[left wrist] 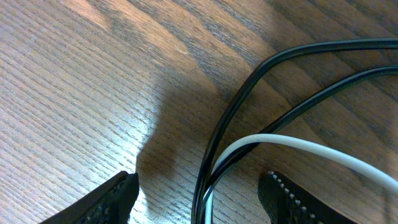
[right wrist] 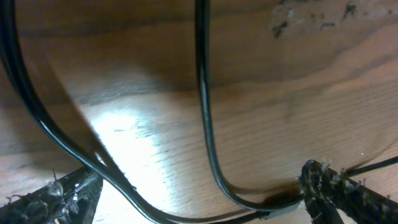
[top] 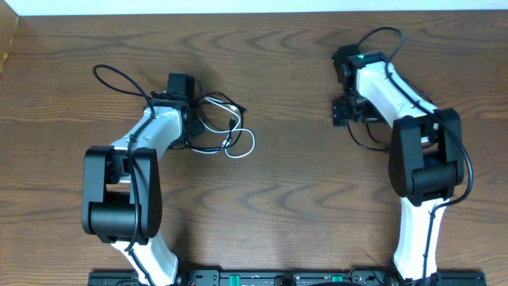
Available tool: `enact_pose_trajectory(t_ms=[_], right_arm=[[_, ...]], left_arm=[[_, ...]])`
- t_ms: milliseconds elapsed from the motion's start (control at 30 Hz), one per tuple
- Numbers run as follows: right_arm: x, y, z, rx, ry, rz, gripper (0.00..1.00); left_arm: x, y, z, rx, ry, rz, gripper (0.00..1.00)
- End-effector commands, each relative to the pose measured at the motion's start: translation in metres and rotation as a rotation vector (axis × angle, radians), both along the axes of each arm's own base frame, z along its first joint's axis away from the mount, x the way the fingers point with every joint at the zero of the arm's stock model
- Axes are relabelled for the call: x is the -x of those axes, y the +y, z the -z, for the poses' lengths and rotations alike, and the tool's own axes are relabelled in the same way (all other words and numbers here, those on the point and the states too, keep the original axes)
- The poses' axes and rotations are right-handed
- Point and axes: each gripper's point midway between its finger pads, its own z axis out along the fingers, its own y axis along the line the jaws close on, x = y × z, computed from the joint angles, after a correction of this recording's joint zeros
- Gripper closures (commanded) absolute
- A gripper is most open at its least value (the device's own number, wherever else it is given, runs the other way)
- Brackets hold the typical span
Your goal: Untangle cables
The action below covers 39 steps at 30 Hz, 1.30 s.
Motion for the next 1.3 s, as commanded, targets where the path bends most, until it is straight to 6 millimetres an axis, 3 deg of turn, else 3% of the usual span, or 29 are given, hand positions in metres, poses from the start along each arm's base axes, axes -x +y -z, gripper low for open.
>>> enact_pose_trajectory(t_ms=[0,67,300,433,633,900,1067,1133,1267], right_arm=[[0.013,0.000,0.025,-0.078,0.076,-0.028,0.01],[0.011,0.006,0.027,-0.145,0.074,-0.032,0.07],[-0.025,0.015,0.019,-0.219,-0.063,-0.027,0.12],[-0.042,0.017,0.018,-0.232,-0.140,0.007,0.24],[-0.046,0.016,0.019,-0.215,-0.168,0.028,0.48],[-0.041,-0.008,0.021,-0.111,-0.159,0.047,0.99],[-0.040,-0.024,0.010,-0.098,-0.151,0.021,0.99],[-0.041,-0.038,-0.004,-0.066,-0.173,0.040,0.99],[-0.039,-0.084,-0.047,0.068,-0.241,0.103,0.99]], left_arm=[[0.009,-0.003,0.013,0.019,0.047,0.010,0.33],[0.009,-0.003,0.012,0.019,0.047,0.010,0.32],[0.009,-0.003,0.012,0.019,0.046,0.010,0.32],[0.009,-0.003,0.012,0.019,0.047,0.010,0.32],[0.009,-0.003,0.012,0.019,0.047,0.010,0.32],[0.009,-0.003,0.012,0.019,0.046,0.010,0.32],[0.009,-0.003,0.012,0.019,0.046,0.010,0.32],[0.009,-0.003,0.012,0.019,0.046,0.010,0.32],[0.009,-0.003,0.012,0.019,0.046,0.010,0.32]])
